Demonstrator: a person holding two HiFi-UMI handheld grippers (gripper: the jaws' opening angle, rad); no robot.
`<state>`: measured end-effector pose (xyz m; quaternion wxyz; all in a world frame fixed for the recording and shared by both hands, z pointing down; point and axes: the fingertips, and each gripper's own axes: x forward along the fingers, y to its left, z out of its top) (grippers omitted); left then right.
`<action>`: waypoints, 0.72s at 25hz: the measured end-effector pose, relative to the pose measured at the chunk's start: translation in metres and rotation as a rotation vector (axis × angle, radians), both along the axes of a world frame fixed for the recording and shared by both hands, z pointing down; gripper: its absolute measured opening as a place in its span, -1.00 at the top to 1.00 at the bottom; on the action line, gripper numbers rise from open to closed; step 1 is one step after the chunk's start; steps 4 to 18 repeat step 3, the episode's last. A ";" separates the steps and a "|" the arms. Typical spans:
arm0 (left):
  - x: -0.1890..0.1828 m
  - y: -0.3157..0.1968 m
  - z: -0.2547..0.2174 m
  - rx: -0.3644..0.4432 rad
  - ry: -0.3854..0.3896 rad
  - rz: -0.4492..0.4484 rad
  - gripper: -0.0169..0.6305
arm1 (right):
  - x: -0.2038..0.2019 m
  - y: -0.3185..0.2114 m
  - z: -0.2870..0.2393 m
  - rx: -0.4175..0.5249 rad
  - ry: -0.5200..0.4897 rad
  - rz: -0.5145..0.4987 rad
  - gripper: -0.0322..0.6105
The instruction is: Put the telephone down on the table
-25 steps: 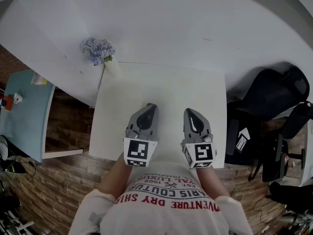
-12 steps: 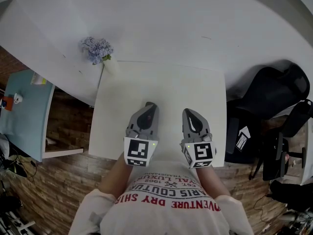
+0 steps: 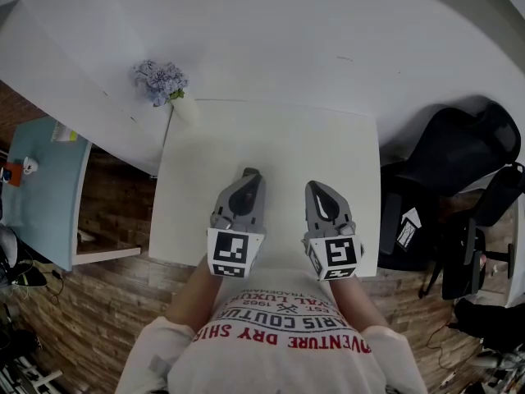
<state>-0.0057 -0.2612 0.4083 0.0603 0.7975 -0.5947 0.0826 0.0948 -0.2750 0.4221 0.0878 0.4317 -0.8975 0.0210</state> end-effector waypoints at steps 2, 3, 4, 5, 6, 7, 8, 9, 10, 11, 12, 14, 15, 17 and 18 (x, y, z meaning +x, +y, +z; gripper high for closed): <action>0.001 0.000 0.001 -0.001 0.002 0.001 0.87 | 0.000 0.000 0.002 -0.003 0.002 0.001 0.82; 0.001 0.000 0.001 -0.001 0.004 0.002 0.87 | 0.000 0.000 0.002 -0.004 0.002 0.002 0.83; 0.001 0.000 0.001 -0.001 0.004 0.002 0.87 | 0.000 0.000 0.002 -0.004 0.002 0.002 0.83; 0.001 0.000 0.001 -0.001 0.004 0.002 0.87 | 0.000 0.000 0.002 -0.004 0.002 0.002 0.83; 0.001 0.000 0.001 -0.001 0.004 0.002 0.87 | 0.000 0.000 0.002 -0.004 0.002 0.002 0.83; 0.001 0.000 0.001 -0.001 0.004 0.002 0.87 | 0.000 0.000 0.002 -0.004 0.002 0.002 0.83; 0.001 0.000 0.001 -0.001 0.004 0.002 0.87 | 0.000 0.000 0.002 -0.004 0.002 0.002 0.83; 0.001 0.000 0.001 -0.001 0.004 0.002 0.87 | 0.000 0.000 0.002 -0.004 0.002 0.002 0.83; 0.001 0.000 0.001 -0.001 0.004 0.002 0.87 | 0.000 0.000 0.002 -0.004 0.002 0.002 0.83; 0.001 0.000 0.001 -0.001 0.004 0.002 0.87 | 0.000 0.000 0.002 -0.004 0.002 0.002 0.83; 0.001 0.000 0.001 -0.001 0.004 0.002 0.87 | 0.000 0.000 0.002 -0.004 0.002 0.002 0.83; 0.001 0.000 0.001 -0.001 0.004 0.002 0.87 | 0.000 0.000 0.002 -0.004 0.002 0.002 0.83; 0.001 0.000 0.001 -0.001 0.004 0.002 0.87 | 0.000 0.000 0.002 -0.004 0.002 0.002 0.83; 0.001 0.000 0.001 -0.001 0.004 0.002 0.87 | 0.000 0.000 0.002 -0.004 0.002 0.002 0.83; 0.001 0.000 0.001 -0.001 0.004 0.002 0.87 | 0.000 0.000 0.002 -0.004 0.002 0.002 0.83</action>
